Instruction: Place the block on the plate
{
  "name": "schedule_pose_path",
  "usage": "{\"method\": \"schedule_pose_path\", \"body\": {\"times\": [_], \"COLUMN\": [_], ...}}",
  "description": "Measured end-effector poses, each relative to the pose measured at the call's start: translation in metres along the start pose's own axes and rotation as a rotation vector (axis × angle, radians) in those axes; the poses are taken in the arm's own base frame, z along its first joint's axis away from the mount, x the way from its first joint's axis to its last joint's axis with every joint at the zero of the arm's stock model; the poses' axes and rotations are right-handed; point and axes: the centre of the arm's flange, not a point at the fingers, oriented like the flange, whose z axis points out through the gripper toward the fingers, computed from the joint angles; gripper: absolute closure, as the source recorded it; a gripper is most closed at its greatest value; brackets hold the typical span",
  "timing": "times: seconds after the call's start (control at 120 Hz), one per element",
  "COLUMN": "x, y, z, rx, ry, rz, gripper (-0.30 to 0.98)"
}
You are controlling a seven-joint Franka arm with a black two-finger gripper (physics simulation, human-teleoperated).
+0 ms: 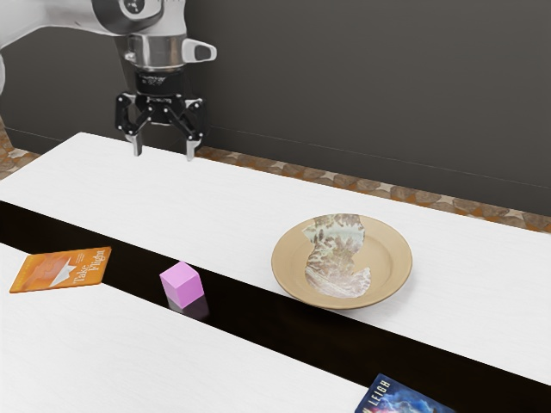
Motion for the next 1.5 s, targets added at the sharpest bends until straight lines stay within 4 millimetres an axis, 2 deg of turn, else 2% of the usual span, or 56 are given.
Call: {"method": "schedule_pose_path", "body": {"times": [0.3,0.45,0.6,0.792,0.925,1.017,1.117,1.3,1.433,1.5], "x": [0.001,0.006,0.025,0.049,0.067,0.076,0.083,0.094,0.112,0.112], "y": [0.011,0.016,0.022,0.027,0.034,0.039,0.039,0.047,0.060,0.068], "z": [-0.004,0.004,0.031,0.086,0.115,0.126,0.128,0.144,0.171,0.189], "rx": [-0.010,-0.009,-0.001,0.013,0.005,-0.007,-0.023,-0.041,-0.057,-0.059], "ry": [0.041,0.039,0.014,-0.015,-0.015,-0.001,0.018,0.056,0.077,0.070], "rz": [0.022,0.031,0.026,0.016,0.005,0.007,0.005,0.097,0.196,0.252], "gripper": [0.00,0.00,0.00,0.00,0.00,0.00,0.00,0.00,0.00,0.00]}}
